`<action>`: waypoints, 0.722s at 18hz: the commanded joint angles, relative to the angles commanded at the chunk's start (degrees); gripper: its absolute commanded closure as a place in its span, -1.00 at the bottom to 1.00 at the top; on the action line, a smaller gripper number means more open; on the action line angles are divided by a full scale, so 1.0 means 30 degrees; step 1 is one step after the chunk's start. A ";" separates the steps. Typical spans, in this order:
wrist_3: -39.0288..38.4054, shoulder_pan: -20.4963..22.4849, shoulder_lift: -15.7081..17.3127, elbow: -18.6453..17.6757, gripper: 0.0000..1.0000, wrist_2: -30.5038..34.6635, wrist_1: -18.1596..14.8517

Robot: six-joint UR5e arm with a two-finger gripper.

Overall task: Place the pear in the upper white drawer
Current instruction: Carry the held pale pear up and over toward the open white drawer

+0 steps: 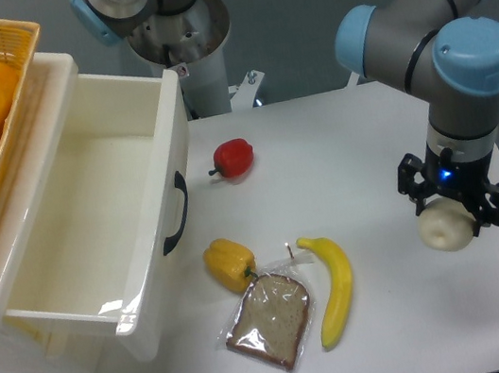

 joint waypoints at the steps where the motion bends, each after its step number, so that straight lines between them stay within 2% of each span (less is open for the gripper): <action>1: -0.0029 -0.0058 0.0058 -0.0029 0.30 0.0000 0.0000; 4: -0.0524 -0.0088 0.0293 0.0057 0.35 0.0088 -0.0350; 5: -0.0875 -0.0088 0.0264 0.0464 0.35 0.0088 -0.0845; 6: -0.1227 -0.0146 0.0264 0.0932 0.35 0.0059 -0.1836; 7: -0.1288 -0.0263 0.0351 0.0995 0.35 0.0087 -0.2194; 10: -0.2833 -0.0965 0.0731 0.0675 0.37 0.0175 -0.2256; 13: -0.4187 -0.1785 0.1521 -0.0201 0.37 0.0175 -0.2576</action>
